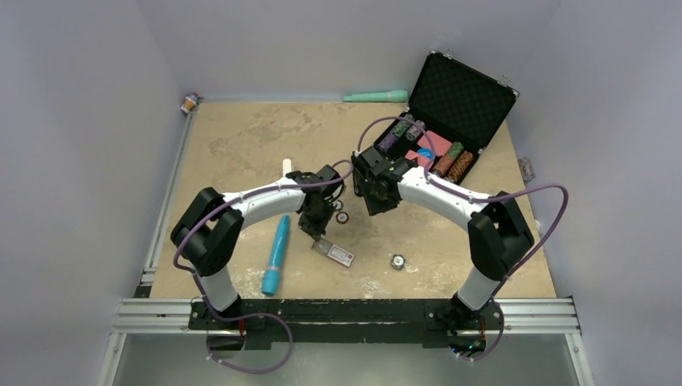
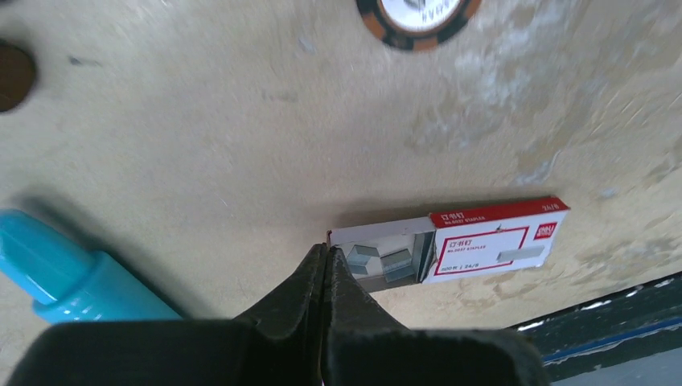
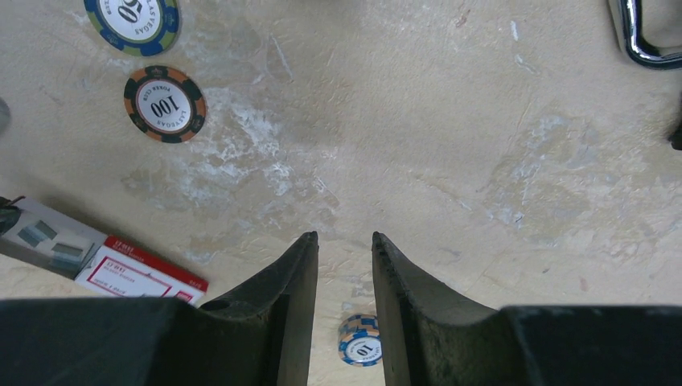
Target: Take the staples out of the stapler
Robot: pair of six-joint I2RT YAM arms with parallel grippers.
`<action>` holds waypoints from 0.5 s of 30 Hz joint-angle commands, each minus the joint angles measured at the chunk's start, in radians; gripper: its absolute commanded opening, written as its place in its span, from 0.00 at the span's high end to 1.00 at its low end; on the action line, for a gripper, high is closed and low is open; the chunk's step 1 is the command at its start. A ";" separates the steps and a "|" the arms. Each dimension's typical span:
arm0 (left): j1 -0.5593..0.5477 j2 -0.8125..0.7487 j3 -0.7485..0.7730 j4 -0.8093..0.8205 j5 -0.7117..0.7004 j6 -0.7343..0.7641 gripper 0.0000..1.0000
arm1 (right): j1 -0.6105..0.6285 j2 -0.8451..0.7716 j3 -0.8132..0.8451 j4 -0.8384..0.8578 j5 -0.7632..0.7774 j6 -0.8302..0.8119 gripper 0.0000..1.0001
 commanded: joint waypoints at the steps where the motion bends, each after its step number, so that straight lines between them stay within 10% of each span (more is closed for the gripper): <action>1: 0.053 0.027 0.104 -0.022 0.027 -0.041 1.00 | -0.003 0.004 0.049 0.013 0.032 -0.001 0.65; 15: 0.147 0.065 0.112 -0.043 0.101 -0.167 1.00 | -0.034 -0.015 0.047 0.014 0.034 0.017 0.65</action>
